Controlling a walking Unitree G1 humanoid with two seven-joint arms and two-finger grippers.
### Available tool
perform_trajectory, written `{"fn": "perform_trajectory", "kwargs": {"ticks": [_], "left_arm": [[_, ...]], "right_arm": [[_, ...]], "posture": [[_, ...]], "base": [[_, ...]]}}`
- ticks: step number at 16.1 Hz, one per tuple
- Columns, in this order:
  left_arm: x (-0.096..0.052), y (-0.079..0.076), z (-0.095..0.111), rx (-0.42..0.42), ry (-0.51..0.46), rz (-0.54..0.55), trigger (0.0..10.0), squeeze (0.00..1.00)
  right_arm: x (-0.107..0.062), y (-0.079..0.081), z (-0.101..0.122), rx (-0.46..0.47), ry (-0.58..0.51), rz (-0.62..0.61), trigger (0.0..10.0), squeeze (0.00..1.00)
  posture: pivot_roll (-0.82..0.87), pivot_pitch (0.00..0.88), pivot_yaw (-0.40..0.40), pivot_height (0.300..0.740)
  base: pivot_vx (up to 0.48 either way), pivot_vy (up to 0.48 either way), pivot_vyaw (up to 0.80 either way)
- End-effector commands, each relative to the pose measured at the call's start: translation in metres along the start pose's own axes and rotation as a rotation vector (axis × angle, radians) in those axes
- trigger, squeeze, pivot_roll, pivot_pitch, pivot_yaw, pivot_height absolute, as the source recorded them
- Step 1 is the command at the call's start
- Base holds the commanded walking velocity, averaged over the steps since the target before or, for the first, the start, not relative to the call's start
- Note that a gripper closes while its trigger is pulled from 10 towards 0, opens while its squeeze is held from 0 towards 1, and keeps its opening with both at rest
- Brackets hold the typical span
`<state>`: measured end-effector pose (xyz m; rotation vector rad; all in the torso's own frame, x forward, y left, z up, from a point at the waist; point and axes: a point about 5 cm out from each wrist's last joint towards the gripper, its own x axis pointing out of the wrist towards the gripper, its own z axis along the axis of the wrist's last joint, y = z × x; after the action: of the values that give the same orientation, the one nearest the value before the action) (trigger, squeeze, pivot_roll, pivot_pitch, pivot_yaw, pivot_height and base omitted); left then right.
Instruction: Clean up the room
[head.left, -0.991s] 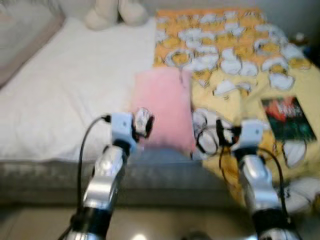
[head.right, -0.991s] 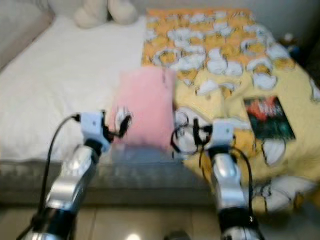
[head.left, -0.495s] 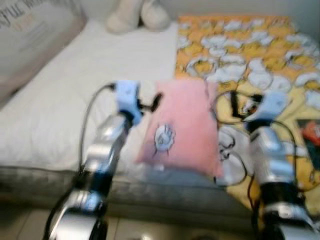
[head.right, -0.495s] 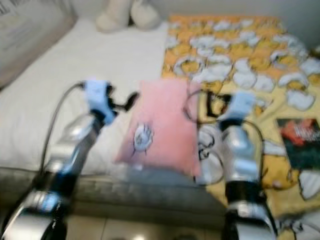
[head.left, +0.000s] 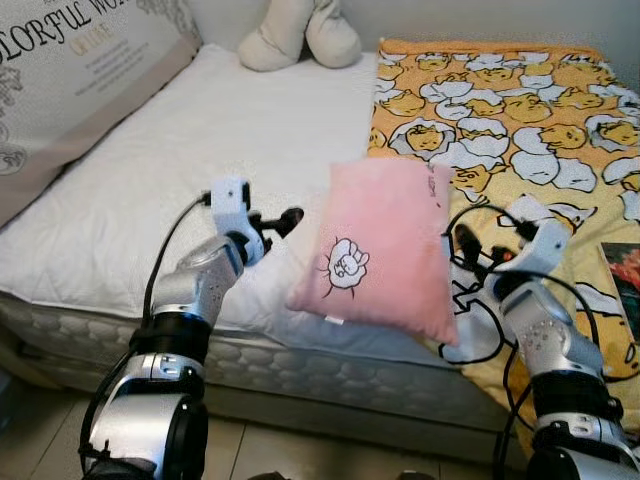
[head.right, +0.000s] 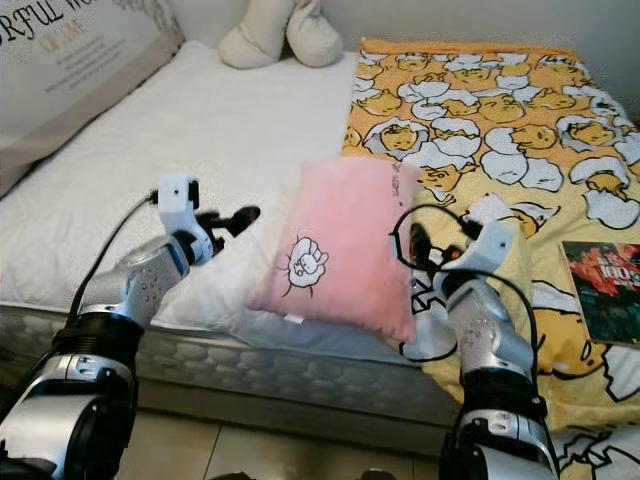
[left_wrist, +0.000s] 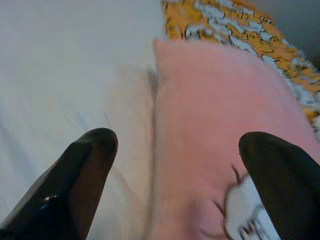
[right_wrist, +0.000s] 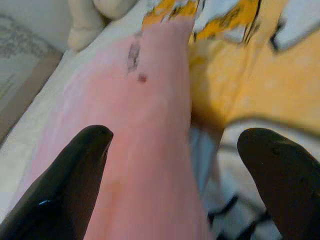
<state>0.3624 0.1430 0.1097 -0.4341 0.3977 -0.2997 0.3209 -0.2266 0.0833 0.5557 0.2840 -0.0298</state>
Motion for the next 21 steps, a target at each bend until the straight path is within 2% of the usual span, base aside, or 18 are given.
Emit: {"fn": "perform_trajectory", "kwargs": {"ticks": [1,2,5,7,10,13,14,16,17,20,21], "left_arm": [[0.001,0.000,0.001,-0.036,0.011,-0.013,10.0,0.00],[0.003,0.005,-0.007,-0.065,0.029,-0.005,10.0,0.00],[0.008,0.006,-0.011,-0.043,0.022,0.000,10.0,0.00],[0.012,0.002,-0.017,-0.051,0.011,-0.001,10.0,0.00],[0.021,-0.015,-0.032,-0.063,0.026,-0.044,10.0,0.00],[0.025,-0.026,-0.044,-0.090,0.045,-0.056,10.0,0.00],[0.027,-0.033,-0.049,-0.149,0.061,-0.074,10.0,0.00],[0.030,-0.045,-0.049,-0.211,0.055,-0.136,10.0,0.00],[0.030,-0.052,-0.052,-0.206,0.058,-0.182,10.0,0.00],[0.029,-0.053,-0.070,-0.192,0.084,-0.150,10.0,0.00],[0.027,-0.055,-0.085,-0.181,0.107,-0.150,10.0,0.00]], "right_arm": [[-0.001,0.003,0.001,0.024,0.006,0.022,10.0,0.00],[-0.005,0.002,-0.006,0.016,0.035,0.026,10.0,0.00],[-0.009,-0.003,-0.013,-0.019,0.054,0.010,10.0,0.00],[-0.011,-0.006,-0.020,-0.037,0.075,0.005,10.0,0.00],[-0.015,-0.008,-0.028,-0.036,0.114,0.004,10.0,0.00],[-0.016,0.001,-0.034,-0.029,0.134,0.032,10.0,0.00],[-0.012,0.008,-0.039,0.020,0.150,0.053,10.0,0.00],[-0.009,0.014,-0.046,0.077,0.172,0.076,10.0,0.00],[-0.008,0.018,-0.049,0.106,0.183,0.086,10.0,0.00],[-0.005,0.028,-0.059,0.154,0.240,0.119,10.0,0.00],[-0.004,0.030,-0.065,0.140,0.269,0.133,10.0,0.00]], "posture": [[-0.14,0.000,0.077,0.740],[-0.14,0.000,0.077,0.740],[-0.17,0.000,0.081,0.740],[-0.19,0.000,0.084,0.740],[-0.25,0.007,0.084,0.740],[-0.27,0.038,0.085,0.740],[-0.26,0.047,0.086,0.740],[-0.26,0.053,0.085,0.740],[-0.26,0.058,0.084,0.740],[-0.25,0.065,0.079,0.740],[-0.25,0.067,0.073,0.740]], "base": [[0.000,0.000,0.00],[0.000,0.000,0.00],[0.000,0.000,0.00],[0.000,0.000,0.00],[0.000,0.000,0.00],[0.000,0.000,0.00],[0.000,0.000,0.00],[0.000,0.000,0.00],[0.000,0.000,0.00],[0.000,0.000,0.00],[0.000,0.000,0.00]]}}
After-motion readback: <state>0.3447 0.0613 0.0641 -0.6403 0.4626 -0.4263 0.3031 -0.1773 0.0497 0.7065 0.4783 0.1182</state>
